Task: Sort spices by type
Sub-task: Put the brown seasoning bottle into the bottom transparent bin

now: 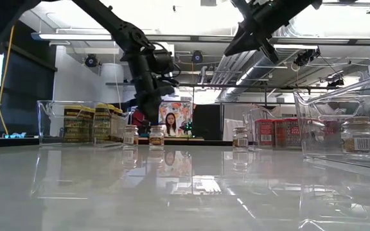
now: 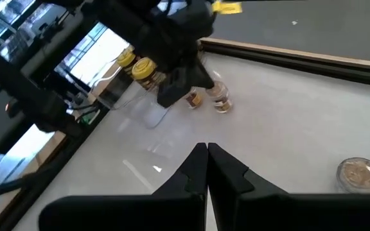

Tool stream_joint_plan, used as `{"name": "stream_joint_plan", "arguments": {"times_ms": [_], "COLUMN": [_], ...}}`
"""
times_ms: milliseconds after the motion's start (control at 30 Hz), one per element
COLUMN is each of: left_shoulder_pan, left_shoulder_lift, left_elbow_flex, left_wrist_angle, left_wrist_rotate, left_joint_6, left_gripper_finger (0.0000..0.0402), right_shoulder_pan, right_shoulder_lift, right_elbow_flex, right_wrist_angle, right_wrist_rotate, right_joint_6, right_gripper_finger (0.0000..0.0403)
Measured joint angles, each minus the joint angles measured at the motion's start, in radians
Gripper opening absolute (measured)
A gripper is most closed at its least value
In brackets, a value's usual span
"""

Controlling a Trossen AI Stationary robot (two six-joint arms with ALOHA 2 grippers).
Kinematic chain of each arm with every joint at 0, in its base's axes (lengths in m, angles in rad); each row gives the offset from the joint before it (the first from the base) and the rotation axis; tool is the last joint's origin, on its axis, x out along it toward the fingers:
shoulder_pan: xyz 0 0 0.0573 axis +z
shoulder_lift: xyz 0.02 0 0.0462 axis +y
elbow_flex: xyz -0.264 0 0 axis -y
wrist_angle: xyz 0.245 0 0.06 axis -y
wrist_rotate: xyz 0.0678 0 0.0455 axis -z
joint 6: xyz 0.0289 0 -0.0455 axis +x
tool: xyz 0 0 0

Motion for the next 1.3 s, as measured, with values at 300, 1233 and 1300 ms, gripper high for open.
{"name": "stream_joint_plan", "arguments": {"times_ms": [300,1233,1300], "left_shoulder_pan": [-0.122,-0.471,-0.430], "left_shoulder_lift": [0.013,0.124,0.070], "left_elbow_flex": [-0.003,0.006,0.010], "left_wrist_angle": [0.052,0.613,0.565], "left_wrist_rotate": [0.077,0.073,0.041], "left_joint_6": [-0.102,-0.232,-0.174], "left_gripper_finger": [0.0000,0.0000,0.0000], "right_shoulder_pan": [0.031,0.044,0.044], "right_shoulder_lift": [-0.007,-0.214,-0.212], "right_elbow_flex": [0.000,0.000,0.000], "right_wrist_angle": [-0.080,-0.239,-0.240], "right_wrist_rotate": [-0.068,-0.068,-0.069], "right_joint_6": [0.004,-0.004,0.015], "right_gripper_finger": [0.0000,0.0000,0.0000]}}
